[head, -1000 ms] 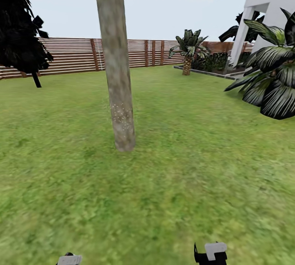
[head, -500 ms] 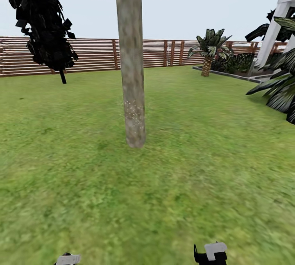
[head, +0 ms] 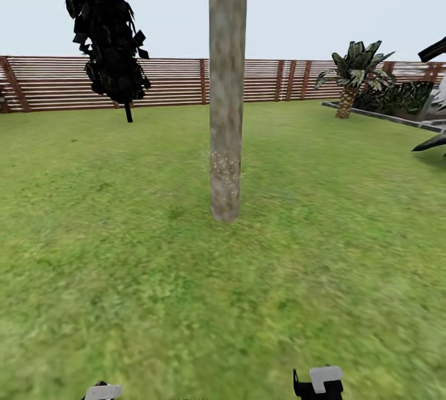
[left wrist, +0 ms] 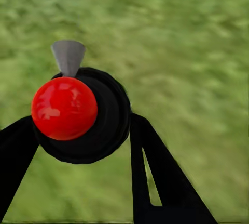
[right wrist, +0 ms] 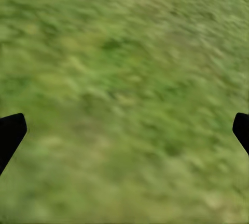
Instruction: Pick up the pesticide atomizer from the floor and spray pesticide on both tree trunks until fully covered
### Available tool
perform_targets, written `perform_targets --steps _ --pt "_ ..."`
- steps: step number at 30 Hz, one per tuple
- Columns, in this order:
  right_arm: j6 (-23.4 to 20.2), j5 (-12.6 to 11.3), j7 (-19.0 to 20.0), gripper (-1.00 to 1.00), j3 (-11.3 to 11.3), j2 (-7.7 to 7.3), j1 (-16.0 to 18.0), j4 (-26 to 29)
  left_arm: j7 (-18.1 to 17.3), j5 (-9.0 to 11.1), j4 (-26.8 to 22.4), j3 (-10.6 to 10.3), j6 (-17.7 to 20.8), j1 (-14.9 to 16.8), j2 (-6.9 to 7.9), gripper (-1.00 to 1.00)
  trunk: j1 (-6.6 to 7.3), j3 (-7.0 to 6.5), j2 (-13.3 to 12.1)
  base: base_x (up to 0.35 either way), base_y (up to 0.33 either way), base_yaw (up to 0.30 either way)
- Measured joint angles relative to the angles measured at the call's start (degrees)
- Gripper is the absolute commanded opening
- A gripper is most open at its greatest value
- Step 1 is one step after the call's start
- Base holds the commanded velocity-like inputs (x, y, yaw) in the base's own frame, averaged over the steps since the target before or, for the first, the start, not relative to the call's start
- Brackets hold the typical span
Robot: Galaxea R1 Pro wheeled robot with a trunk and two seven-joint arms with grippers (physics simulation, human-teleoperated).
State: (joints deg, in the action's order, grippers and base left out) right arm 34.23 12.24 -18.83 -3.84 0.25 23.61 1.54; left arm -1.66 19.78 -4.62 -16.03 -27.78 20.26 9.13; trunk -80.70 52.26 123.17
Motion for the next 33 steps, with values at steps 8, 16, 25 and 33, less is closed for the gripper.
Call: perform_targets --steps 8,16,25,33 --pt "0.0 0.0 0.02 1.0 0.0 -0.07 0.0 0.0 0.09 1.61 0.0 0.65 0.05 0.0 0.08 -1.0 0.0 0.24 0.0 0.0 -0.001 0.282" --pt "0.0 0.0 0.07 1.0 0.0 -0.08 0.01 0.02 -0.74 6.05 0.08 1.17 -0.04 0.0 0.09 -1.0 0.0 0.53 0.0 0.0 0.0 0.28" --pt "0.0 0.0 0.09 1.0 0.0 -0.08 0.01 0.0 -0.83 5.98 0.08 0.99 0.0 0.0 0.09 -1.0 0.0 0.86 0.0 0.0 0.0 0.279" --pt "0.0 0.0 0.08 1.0 0.0 -0.08 0.01 0.0 -0.87 5.97 0.08 0.89 0.04 0.0 0.02 -1.0 0.0 1.16 0.0 0.0 0.0 0.279"
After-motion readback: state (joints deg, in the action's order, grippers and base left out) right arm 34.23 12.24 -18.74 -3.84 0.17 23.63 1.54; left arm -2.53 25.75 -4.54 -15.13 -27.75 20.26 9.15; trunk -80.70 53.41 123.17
